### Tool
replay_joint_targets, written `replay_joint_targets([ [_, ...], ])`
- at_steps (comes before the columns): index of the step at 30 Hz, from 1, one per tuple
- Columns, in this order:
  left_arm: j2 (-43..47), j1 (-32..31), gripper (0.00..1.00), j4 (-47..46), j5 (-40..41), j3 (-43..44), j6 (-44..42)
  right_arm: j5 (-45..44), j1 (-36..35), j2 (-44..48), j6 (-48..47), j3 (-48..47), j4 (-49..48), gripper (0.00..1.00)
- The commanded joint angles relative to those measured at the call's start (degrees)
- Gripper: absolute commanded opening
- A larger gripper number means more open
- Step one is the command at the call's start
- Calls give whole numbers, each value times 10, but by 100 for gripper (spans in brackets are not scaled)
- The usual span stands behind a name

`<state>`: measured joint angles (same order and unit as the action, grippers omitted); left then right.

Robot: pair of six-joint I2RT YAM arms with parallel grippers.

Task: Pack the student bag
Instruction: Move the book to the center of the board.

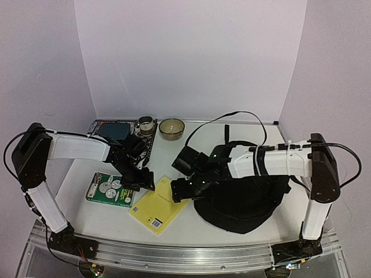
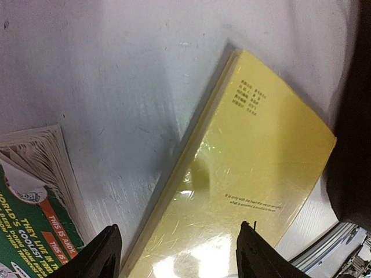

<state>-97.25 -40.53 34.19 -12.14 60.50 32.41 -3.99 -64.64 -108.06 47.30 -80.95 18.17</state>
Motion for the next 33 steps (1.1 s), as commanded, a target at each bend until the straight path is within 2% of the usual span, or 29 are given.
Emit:
replay_joint_targets([
  [1, -4, 3, 69, -10, -19, -15, -19, -13, -7, -46, 53, -4, 8, 84],
  [7, -1, 3, 69, -16, -36, -28, -20, -18, -8, -87, 82, -2, -5, 84],
  [16, 9, 3, 69, -52, -102, -62, 5, -33, 11, -147, 70, -35, -14, 84],
  [23, 31, 0, 68, -127, -184, -97, 63, -59, 57, -120, 28, -32, -8, 84],
  [33, 76, -1, 69, -128, -115, -108, 108, -57, 52, -33, -51, -101, 130, 88],
])
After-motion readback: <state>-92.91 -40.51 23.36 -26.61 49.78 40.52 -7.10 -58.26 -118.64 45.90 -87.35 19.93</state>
